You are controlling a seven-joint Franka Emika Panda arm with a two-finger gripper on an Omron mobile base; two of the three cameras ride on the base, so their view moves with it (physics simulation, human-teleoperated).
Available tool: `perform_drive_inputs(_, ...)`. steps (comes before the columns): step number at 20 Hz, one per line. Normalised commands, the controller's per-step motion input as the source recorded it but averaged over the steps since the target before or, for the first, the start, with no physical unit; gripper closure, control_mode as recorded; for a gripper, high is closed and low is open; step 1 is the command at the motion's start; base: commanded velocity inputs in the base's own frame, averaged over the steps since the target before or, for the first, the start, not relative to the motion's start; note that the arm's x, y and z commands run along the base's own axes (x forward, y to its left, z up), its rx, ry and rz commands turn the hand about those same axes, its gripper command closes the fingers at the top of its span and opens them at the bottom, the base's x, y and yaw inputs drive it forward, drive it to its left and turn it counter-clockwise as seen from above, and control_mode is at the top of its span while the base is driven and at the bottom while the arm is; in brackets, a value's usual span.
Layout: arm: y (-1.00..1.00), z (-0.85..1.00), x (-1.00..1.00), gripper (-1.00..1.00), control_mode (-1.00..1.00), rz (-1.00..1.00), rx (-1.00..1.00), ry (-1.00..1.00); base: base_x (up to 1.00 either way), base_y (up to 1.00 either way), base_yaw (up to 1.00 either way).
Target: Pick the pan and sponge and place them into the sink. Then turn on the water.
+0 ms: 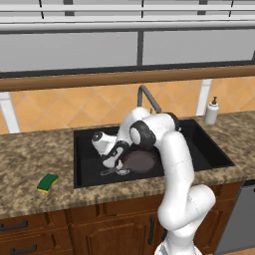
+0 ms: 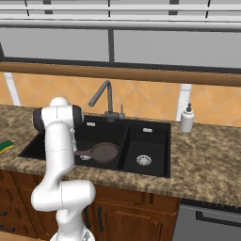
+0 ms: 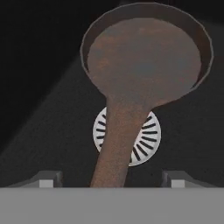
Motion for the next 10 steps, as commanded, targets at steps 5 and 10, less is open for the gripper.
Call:
perform_drive_inputs(5,0.16,0.90,-0.88,-1.00,-1.00,0.00,0.07,-0.17,0.00,0.00,0.00)
perform_drive_inputs(10,0.12,1.00,-0.93,-1.00,-1.00,0.04,0.09,-0.01,0.00,0.00,0.00)
